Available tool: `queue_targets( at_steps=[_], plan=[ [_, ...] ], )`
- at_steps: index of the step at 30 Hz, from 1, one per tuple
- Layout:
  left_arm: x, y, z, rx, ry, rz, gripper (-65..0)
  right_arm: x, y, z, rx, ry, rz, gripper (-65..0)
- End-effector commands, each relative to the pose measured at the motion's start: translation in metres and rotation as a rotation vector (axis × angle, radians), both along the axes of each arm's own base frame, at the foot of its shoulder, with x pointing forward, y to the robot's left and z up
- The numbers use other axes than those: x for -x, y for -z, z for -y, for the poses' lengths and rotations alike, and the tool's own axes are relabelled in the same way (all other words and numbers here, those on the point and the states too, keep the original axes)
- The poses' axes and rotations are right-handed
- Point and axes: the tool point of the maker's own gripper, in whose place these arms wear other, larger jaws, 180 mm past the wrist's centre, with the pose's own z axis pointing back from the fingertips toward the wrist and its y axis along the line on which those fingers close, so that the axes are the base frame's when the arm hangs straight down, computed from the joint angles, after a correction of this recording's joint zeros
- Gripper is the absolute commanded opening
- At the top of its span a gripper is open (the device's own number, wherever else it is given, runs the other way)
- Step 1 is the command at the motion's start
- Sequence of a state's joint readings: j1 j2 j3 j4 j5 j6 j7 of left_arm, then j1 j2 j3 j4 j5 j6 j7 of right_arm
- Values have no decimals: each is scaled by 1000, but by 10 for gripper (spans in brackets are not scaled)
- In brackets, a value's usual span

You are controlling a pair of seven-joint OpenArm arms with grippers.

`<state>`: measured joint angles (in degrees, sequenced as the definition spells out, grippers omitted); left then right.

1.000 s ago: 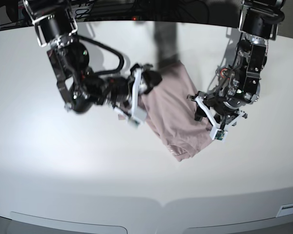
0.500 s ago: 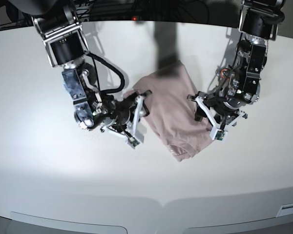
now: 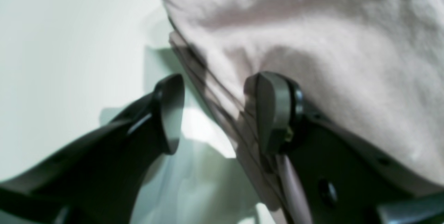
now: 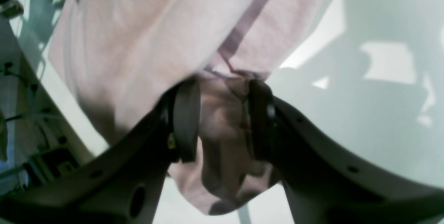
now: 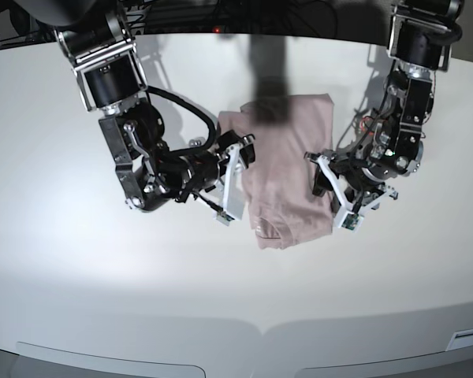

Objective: Fold the T-shirt properly
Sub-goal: 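Open both grippers and lift them away from the folded shirt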

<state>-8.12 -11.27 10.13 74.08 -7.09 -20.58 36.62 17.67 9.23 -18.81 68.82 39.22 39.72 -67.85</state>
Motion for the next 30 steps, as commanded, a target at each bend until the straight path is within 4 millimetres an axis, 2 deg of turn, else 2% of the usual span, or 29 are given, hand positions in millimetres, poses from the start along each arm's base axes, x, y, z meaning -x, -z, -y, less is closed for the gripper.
queue_targets(
  at_steps=[1,8,13,16,20,25,28,30],
  plan=[
    [-3,-1,-4,-31,6,-4,-324,-9,-14,-6,-33,-10,29,-408],
    [-7,-6,-3,-16,3,9,-324,-6,-24,-16,-115,-4,3,-408],
    [-15,-12,-4,-7,-2,18,-324,-11,-27,-15,-123,10,13,-408],
    [-20,-17,-12,-20,-6,25,-324,-23,-33,-9,-141,57,41,-408],
    [-29,-27,-28,2,-42,33,-324,-55,-45,8,-159,174,153,-408],
    [-42,-59,-54,87,-168,109,-324,-83,-81,25,-196,256,303,-408],
    [-43,-91,-72,131,-227,197,-324,-87,-107,29,-214,264,393,-408],
    [-36,-110,-85,127,-257,243,-324,-83,-119,35,-204,258,437,-408]
  ],
)
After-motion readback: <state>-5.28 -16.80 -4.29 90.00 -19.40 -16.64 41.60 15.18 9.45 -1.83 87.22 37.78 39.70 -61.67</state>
